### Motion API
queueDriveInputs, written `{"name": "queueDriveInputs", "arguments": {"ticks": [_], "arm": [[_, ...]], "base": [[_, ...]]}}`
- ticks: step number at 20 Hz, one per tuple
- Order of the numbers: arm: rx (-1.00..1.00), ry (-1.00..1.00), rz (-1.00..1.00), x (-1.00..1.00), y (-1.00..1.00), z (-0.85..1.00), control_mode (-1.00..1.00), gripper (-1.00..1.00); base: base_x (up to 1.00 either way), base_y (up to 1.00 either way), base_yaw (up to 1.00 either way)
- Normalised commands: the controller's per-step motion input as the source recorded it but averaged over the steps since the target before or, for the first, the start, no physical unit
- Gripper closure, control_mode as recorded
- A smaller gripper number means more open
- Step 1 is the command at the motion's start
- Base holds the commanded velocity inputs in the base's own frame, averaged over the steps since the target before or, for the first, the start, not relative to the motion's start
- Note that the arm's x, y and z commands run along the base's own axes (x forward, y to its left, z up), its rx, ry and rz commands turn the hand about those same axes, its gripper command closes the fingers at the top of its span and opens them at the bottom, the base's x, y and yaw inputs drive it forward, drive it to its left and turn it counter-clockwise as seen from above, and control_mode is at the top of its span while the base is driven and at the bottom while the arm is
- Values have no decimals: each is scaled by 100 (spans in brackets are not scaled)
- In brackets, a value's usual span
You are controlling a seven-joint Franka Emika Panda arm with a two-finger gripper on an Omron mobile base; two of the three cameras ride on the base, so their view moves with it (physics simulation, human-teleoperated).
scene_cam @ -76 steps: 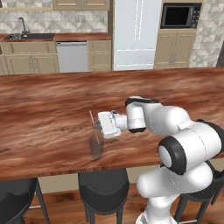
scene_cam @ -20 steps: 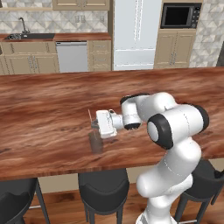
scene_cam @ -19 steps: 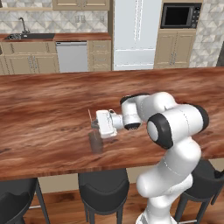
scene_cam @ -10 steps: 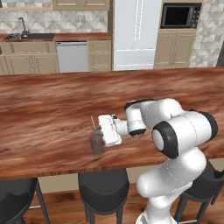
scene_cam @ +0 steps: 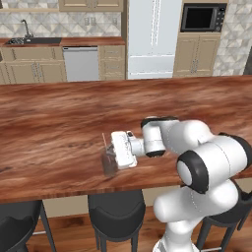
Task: Take a straw from the drawer in front and place it inside the glass cup on the dining counter.
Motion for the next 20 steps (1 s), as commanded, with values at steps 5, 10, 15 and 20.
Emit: {"name": "queueDriveInputs", "arguments": {"ticks": [5, 10, 15, 20], "arm": [[-1, -2, 0, 1, -3, 0, -100, -100], [-2, -1, 0, 0, -18, 0, -100, -100], [-6, 0, -2, 0, -28, 0, -100, -100], [-9, 0, -3, 0, -21, -4, -100, -100]], "base": [[0, 0, 0], [0, 0, 0], [0, 0, 0], [0, 0, 0]]}}
